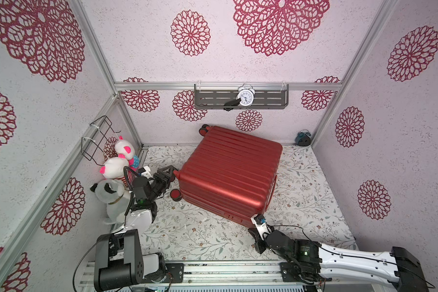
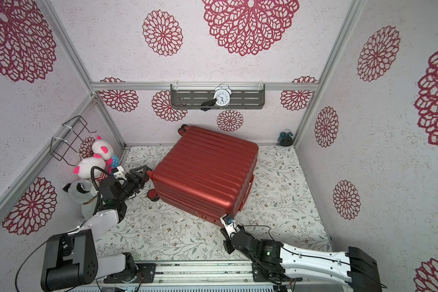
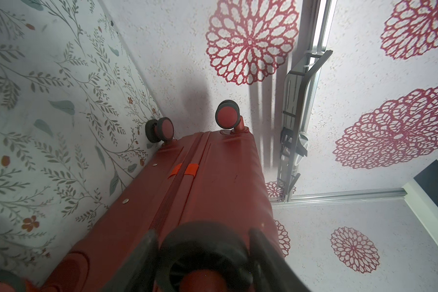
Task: Open the suitcase zippers
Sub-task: Adjust the suitcase at the center of the board, then unzip the zipper on the suitcase.
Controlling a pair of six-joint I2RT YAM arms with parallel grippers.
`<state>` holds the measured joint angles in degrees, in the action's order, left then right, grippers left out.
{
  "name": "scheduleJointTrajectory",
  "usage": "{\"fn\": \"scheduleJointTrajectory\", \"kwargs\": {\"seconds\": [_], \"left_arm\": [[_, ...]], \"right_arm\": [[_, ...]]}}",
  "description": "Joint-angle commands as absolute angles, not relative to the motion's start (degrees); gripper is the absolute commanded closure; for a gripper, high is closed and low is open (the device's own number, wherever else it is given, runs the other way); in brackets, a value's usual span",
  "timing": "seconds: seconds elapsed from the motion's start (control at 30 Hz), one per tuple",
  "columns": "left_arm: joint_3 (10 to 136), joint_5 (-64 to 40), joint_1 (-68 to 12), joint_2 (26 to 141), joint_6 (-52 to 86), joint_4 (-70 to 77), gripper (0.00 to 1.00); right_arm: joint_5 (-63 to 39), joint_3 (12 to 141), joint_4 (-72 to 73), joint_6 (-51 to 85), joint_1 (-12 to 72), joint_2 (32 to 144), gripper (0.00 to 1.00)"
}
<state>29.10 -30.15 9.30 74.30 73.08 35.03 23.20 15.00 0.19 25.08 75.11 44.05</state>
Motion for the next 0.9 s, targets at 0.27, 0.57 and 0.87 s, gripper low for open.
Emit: {"fn": "scheduleJointTrajectory", "kwargs": {"seconds": [0.27,0.57,0.87], "left_arm": [[25.9,-32.9,8.2,70.8,63.5,27.6,0.74],[22.6,-27.7,8.2,61.9,59.2,19.1,0.74],[25.9,-24.2,11.5,60.1,55.5,11.3,0.73]], "right_arm": [[31.3,19.3,-3.2,28.5,75.3,45.8,0.94],[18.8,24.5,-11.0,27.9,56.5,42.6,0.56],[8.9,32.0,-4.1,22.4,48.6,58.9,0.54]]}}
